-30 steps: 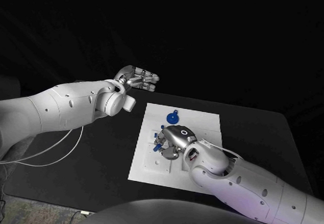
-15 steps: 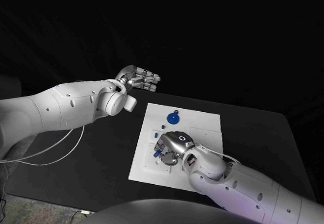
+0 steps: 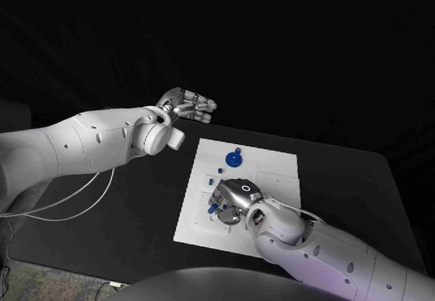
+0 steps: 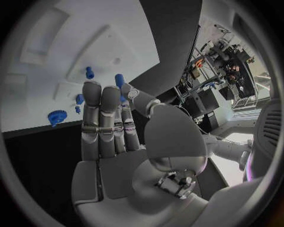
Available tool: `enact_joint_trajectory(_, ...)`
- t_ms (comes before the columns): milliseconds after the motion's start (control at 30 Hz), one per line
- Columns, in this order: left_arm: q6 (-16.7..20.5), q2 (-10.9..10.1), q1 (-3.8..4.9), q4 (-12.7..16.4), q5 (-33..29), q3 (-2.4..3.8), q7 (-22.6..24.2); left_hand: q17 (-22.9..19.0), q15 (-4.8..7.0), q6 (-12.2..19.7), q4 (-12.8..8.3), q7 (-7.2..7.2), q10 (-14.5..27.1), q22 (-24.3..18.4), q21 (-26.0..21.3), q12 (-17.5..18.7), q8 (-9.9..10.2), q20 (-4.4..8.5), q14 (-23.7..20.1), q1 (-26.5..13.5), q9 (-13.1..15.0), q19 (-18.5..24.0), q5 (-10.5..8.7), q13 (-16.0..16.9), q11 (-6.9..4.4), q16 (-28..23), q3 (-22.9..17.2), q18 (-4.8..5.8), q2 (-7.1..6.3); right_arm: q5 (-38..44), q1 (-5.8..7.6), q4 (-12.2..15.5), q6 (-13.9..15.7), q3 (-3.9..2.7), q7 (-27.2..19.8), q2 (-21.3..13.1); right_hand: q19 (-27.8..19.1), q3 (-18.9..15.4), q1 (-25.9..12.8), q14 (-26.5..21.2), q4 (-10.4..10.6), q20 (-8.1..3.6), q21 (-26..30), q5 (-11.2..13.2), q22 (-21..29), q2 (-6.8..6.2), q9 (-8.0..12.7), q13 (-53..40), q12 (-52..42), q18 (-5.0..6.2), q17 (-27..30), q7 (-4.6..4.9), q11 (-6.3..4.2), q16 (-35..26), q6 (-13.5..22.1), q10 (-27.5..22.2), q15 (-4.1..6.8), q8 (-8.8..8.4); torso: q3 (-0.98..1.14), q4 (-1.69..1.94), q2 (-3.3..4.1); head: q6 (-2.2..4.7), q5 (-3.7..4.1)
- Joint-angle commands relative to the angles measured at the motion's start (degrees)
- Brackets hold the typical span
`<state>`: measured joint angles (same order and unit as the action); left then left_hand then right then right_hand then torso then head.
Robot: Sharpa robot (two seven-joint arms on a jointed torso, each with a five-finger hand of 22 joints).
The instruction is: Assemble the parts on the task board
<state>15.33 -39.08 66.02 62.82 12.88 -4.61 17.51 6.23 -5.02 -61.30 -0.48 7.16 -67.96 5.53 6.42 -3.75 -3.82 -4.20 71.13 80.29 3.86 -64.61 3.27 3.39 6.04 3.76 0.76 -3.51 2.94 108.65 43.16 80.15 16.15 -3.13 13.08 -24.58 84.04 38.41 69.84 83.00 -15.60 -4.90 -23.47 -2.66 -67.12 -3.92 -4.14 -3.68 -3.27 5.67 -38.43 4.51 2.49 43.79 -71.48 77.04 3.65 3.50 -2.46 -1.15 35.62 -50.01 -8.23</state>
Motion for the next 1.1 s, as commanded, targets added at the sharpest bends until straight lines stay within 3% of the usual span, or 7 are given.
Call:
enact_joint_trajectory(33,-0.72,0.11,0.09,0.14,0.21,0.05,0.29,0.03,-0.16,0.15,-0.14,0.13,0.36,-0.09,0.21,0.32,0.12,-0.14,-0.35,0.26,0.03,0.1,0.11,-0.03,0.1,-0.14,-0.08,-0.23,0.16,0.94,-0.09,-0.17,-1.18,0.09,-0.27,0.07,2.1,0.31,0.0,0.16,-0.25,-0.5,-0.02,-0.23,-0.29,0.39,-0.27,-0.09,-0.19,0.77,-0.13,0.05,-1.38,-0.24,-0.38,1.65,0.38,0.2,-0.03,0.0,0.02,0.01,0.0)
enact_joint_trajectory(400,-0.76,0.17,0.09,0.12,0.21,0.05,0.29,0.03,-0.16,0.15,-0.14,0.13,0.36,-0.09,0.21,0.32,0.12,-0.14,-0.35,0.26,0.03,0.1,0.11,-0.03,0.1,-0.14,-0.08,-0.23,0.16,1.15,-0.17,-0.85,-1.52,0.62,-0.23,0.3,2.1,0.31,0.0,0.16,-0.25,-0.5,-0.02,-0.23,-0.29,0.39,-0.27,-0.09,-0.19,0.77,-0.13,0.05,-1.38,-0.24,-0.38,1.65,0.38,0.2,0.0,0.02,0.03,0.01,-0.25)
enact_joint_trajectory(667,-0.79,0.16,0.09,0.11,0.21,0.05,0.26,0.03,-0.16,0.15,-0.14,0.13,0.36,-0.09,0.21,0.32,0.12,-0.14,-0.35,0.26,0.03,0.1,0.11,-0.03,0.1,-0.14,-0.08,-0.23,0.16,1.36,-0.37,-1.49,-1.25,1.58,-0.18,0.41,2.1,0.3,0.02,0.13,-0.29,-0.5,0.13,-0.23,-0.4,0.39,-0.28,-0.09,-0.19,0.78,-0.16,0.04,-1.38,-0.23,-0.4,1.66,0.38,0.2,0.0,0.02,0.04,0.01,-0.46)
enact_joint_trajectory(1100,-0.92,0.16,0.09,0.07,0.21,0.05,0.09,0.03,-0.16,0.15,-0.14,0.13,0.36,-0.09,0.21,0.32,0.12,-0.14,-0.35,0.26,0.03,0.1,0.11,-0.03,0.1,-0.14,-0.08,-0.23,0.16,1.52,-0.44,-1.89,-1.31,1.79,-0.04,0.44,2.13,0.31,0.01,0.16,-0.3,-0.5,0.24,-0.23,-0.47,0.41,-0.28,-0.09,-0.2,0.8,-0.17,0.04,-1.39,-0.21,-0.39,1.7,0.38,0.19,-0.02,-0.01,0.0,0.01,-0.66)
